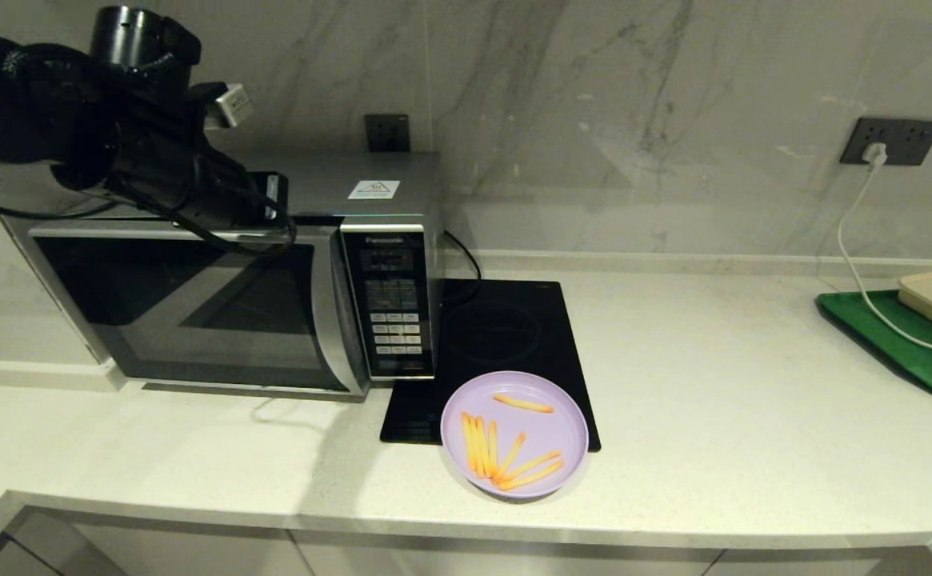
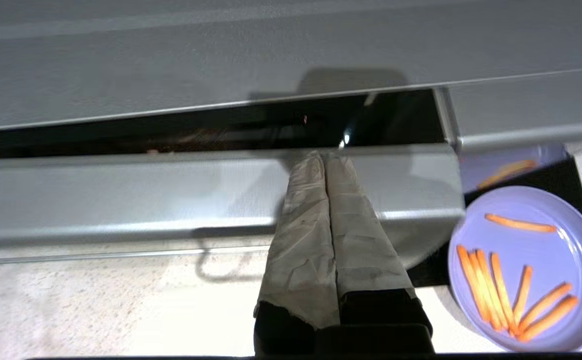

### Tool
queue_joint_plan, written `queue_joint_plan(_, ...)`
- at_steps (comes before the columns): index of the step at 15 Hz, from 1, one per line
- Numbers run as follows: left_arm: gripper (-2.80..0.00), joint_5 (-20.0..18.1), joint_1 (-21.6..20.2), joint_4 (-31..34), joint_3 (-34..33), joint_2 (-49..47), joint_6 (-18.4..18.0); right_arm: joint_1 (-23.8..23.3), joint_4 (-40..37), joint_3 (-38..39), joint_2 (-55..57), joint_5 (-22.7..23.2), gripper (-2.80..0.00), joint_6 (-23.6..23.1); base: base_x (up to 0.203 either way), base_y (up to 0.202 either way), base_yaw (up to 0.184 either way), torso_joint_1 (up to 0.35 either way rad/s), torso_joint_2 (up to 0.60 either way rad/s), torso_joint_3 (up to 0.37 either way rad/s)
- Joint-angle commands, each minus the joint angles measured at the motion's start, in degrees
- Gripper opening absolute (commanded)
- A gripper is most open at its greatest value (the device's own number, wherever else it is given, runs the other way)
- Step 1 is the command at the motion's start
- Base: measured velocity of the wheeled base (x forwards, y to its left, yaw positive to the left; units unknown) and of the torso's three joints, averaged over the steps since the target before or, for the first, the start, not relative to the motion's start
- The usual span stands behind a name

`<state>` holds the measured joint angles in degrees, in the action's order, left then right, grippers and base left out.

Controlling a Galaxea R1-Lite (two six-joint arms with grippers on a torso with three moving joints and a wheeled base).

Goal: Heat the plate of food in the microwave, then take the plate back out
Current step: Open the microwave oven

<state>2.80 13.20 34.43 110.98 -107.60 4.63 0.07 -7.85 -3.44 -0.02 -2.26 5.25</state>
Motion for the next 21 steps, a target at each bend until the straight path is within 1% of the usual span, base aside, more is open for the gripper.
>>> queue_joint_plan(1, -2.80, -0.31, -0.02, -0.15, 0.73, -2.62, 0.38, 0.01, -0.06, 0.01, 0.02, -0.02, -2.80, 0.02, 0.000, 0.000, 0.000, 0.000, 0.00, 0.000)
queue_joint_plan(3, -2.80, -0.34, -0.02, -0.83, 0.73, -2.75, 0.38, 0.01, -0.06, 0.01, 0.02, -0.02, -2.80, 0.02, 0.000, 0.000, 0.000, 0.000, 0.00, 0.000)
queue_joint_plan(6, -2.80, 0.27, -0.04, -4.08, 0.73, -4.45, 0.32, 0.01, -0.06, 0.01, 0.02, -0.02, -2.80, 0.02, 0.000, 0.000, 0.000, 0.000, 0.00, 0.000)
queue_joint_plan(9, -2.80, 0.10, 0.18, -4.08, 0.04, -2.99, 0.38, 0.01, -0.06, 0.01, 0.02, -0.02, -2.80, 0.02, 0.000, 0.000, 0.000, 0.000, 0.00, 0.000)
queue_joint_plan(11, -2.80, 0.10, 0.24, -1.71, -0.45, -1.94, 0.47, 0.01, -0.06, 0.01, 0.02, -0.02, -2.80, 0.02, 0.000, 0.000, 0.000, 0.000, 0.00, 0.000)
queue_joint_plan(15, -2.80, 0.57, -0.17, 6.80, -2.37, 4.23, 0.56, 0.01, -0.06, 0.01, 0.02, -0.02, -2.80, 0.02, 0.000, 0.000, 0.000, 0.000, 0.00, 0.000)
queue_joint_plan(16, -2.80, 2.16, -1.09, 9.09, -3.40, 5.96, 0.54, 0.01, -0.06, 0.01, 0.02, -0.02, -2.80, 0.02, 0.000, 0.000, 0.000, 0.000, 0.00, 0.000)
queue_joint_plan(17, -2.80, 4.64, -2.75, 11.15, -5.25, 7.73, 0.49, 0.01, -0.06, 0.01, 0.02, -0.02, -2.80, 0.02, 0.000, 0.000, 0.000, 0.000, 0.00, 0.000)
queue_joint_plan(18, -2.80, 6.01, -4.15, 12.08, -7.98, 9.68, 0.29, 0.01, -0.06, 0.01, 0.02, -0.02, -2.80, 0.02, 0.000, 0.000, 0.000, 0.000, 0.00, 0.000)
queue_joint_plan(19, -2.80, 6.64, -6.06, 12.44, -10.54, 12.05, -0.14, 0.01, -0.06, 0.01, 0.02, -0.02, -2.80, 0.02, 0.000, 0.000, 0.000, 0.000, 0.00, 0.000)
queue_joint_plan(21, -2.80, 7.04, -9.11, 12.65, -12.19, 16.31, -1.81, 0.01, -0.06, 0.01, 0.02, -0.02, -2.80, 0.02, 0.000, 0.000, 0.000, 0.000, 0.00, 0.000)
